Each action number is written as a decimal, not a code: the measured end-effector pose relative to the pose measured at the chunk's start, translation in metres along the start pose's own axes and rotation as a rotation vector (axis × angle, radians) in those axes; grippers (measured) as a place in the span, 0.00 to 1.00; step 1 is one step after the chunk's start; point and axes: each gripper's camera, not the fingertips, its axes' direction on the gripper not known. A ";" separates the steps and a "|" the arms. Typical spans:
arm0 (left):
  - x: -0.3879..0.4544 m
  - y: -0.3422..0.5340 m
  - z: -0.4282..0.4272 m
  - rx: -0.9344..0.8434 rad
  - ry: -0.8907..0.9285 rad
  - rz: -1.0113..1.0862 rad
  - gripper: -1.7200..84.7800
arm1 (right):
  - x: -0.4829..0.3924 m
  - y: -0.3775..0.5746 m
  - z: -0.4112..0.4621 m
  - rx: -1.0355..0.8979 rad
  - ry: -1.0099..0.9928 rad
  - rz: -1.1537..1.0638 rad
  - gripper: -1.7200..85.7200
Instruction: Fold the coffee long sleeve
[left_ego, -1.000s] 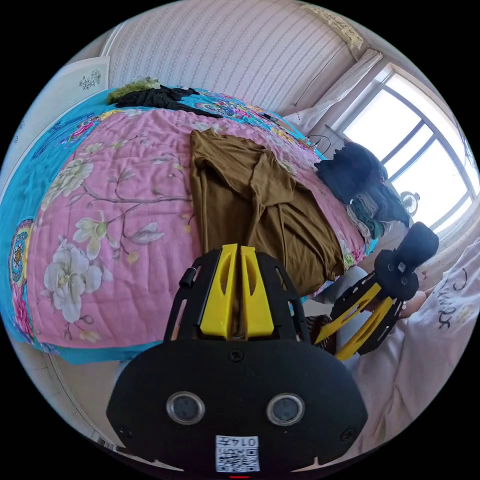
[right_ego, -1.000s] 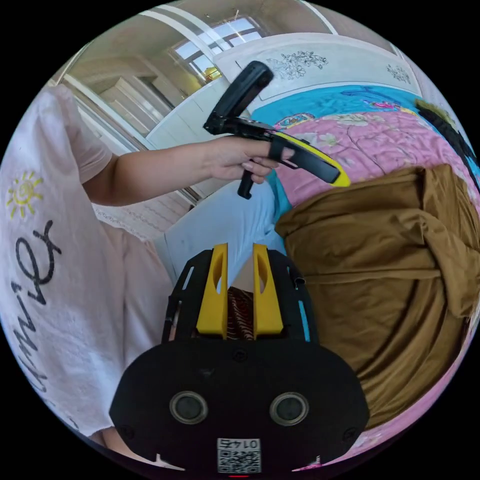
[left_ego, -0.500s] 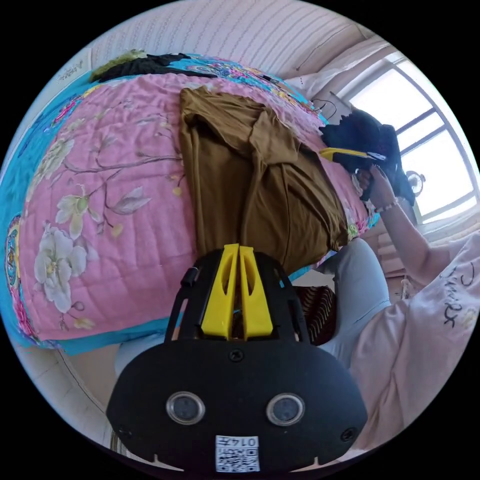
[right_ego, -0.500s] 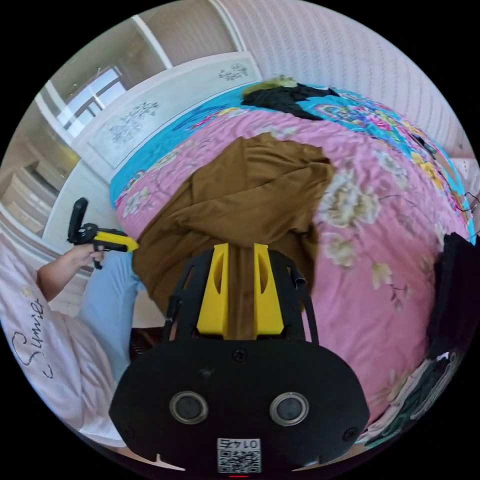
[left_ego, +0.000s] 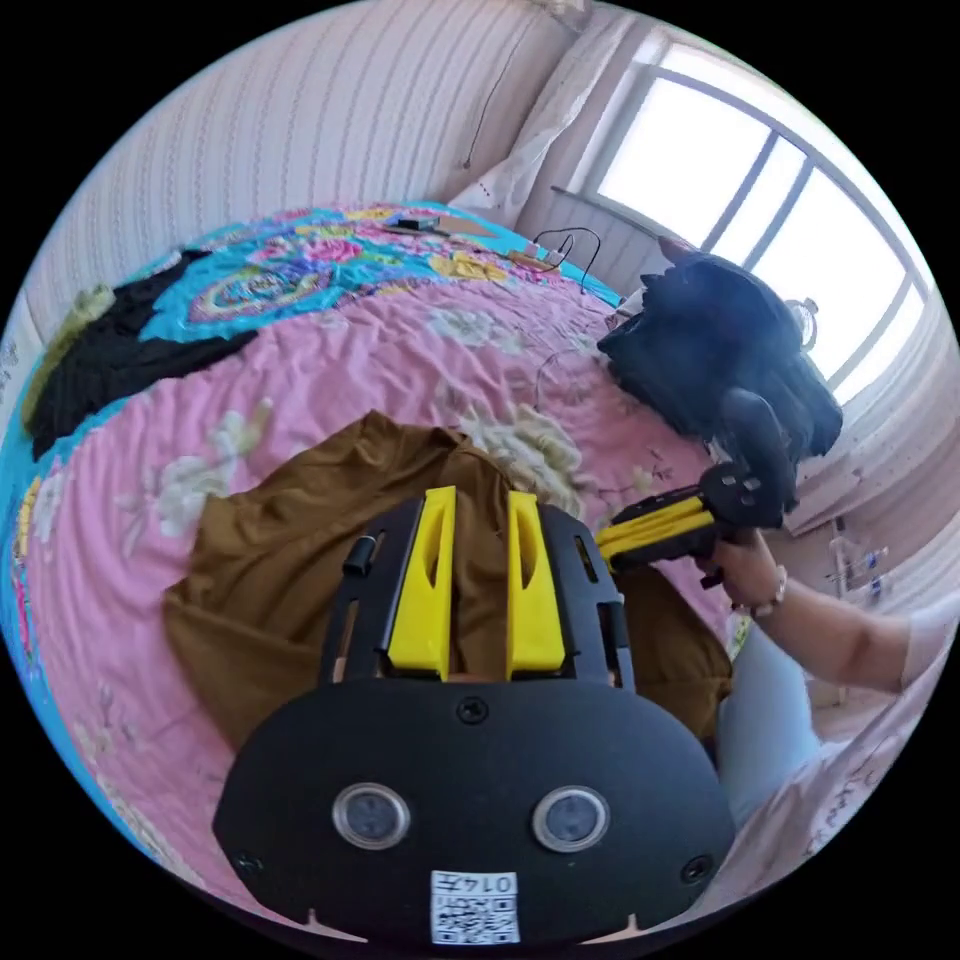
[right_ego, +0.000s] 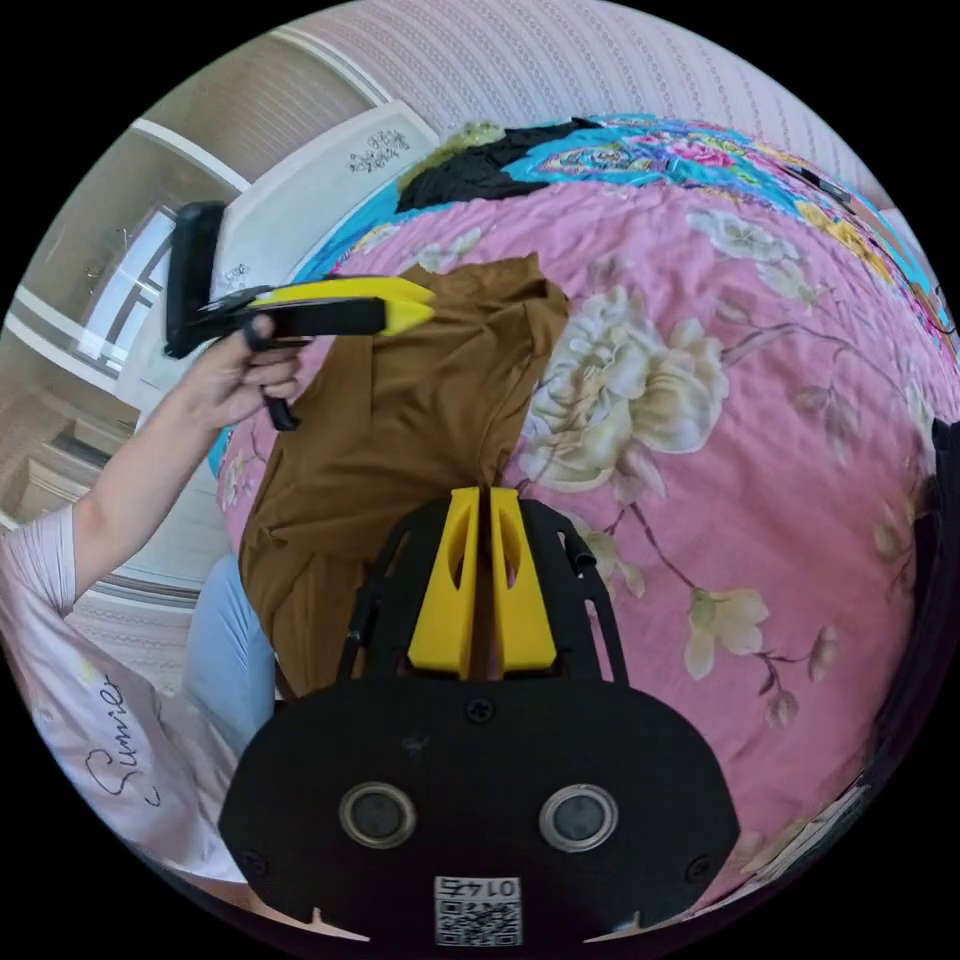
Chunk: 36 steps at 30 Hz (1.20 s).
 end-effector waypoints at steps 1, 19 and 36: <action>-0.007 -0.019 0.026 -0.059 0.046 -0.034 0.10 | 0.007 0.000 -0.010 0.031 -0.004 -0.002 0.04; -0.015 -0.054 0.046 -0.098 -0.018 -0.052 0.04 | 0.116 -0.004 0.003 0.097 -0.112 0.131 0.03; 0.124 0.363 -0.183 -0.226 -0.118 -0.184 0.10 | -0.068 0.130 0.089 -0.064 -0.408 -0.079 0.06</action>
